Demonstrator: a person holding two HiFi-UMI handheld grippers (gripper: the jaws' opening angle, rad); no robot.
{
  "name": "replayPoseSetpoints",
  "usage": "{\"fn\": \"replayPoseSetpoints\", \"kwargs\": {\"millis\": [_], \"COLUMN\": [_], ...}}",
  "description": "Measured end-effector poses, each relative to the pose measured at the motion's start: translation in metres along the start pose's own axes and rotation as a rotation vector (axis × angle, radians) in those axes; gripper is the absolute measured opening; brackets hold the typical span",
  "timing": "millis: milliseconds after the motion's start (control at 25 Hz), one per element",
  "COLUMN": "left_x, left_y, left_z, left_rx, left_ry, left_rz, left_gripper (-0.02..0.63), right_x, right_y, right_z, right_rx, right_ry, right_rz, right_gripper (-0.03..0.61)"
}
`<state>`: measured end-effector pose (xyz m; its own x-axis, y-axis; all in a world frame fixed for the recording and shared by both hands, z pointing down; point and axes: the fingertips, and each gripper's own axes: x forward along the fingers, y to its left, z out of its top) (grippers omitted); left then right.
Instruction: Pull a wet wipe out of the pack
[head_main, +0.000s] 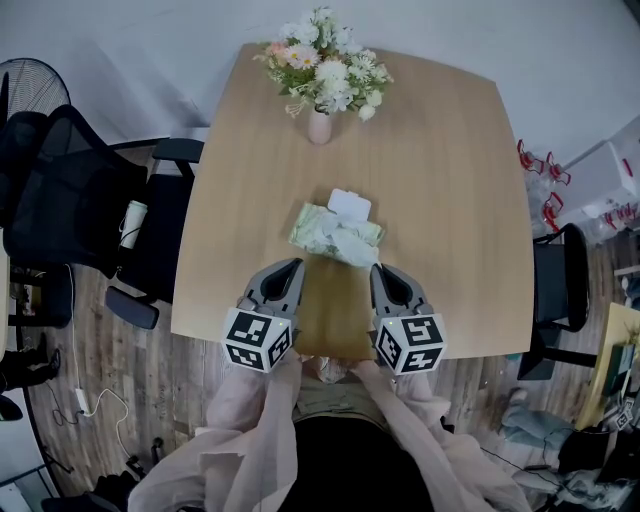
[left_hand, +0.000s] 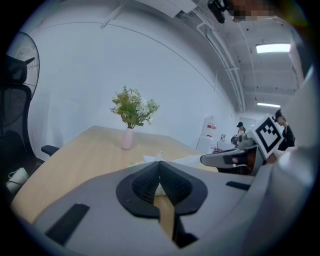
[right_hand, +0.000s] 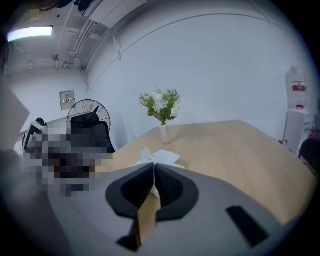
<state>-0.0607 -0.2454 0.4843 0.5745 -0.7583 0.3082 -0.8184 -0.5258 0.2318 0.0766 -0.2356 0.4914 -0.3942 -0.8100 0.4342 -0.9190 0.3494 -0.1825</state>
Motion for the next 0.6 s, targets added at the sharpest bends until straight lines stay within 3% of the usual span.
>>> {"fn": "replayPoseSetpoints", "kwargs": {"millis": [600], "left_x": [-0.008], "left_y": [0.001], "left_z": [0.014], "left_rx": [0.015], "left_ry": [-0.034], "left_rz": [0.015], "left_gripper": [0.011], "right_x": [-0.013], "right_y": [-0.003], "right_z": [0.016], "right_rx": [0.001], "right_ry": [-0.049], "right_rz": [-0.019], "right_gripper": [0.014]}}
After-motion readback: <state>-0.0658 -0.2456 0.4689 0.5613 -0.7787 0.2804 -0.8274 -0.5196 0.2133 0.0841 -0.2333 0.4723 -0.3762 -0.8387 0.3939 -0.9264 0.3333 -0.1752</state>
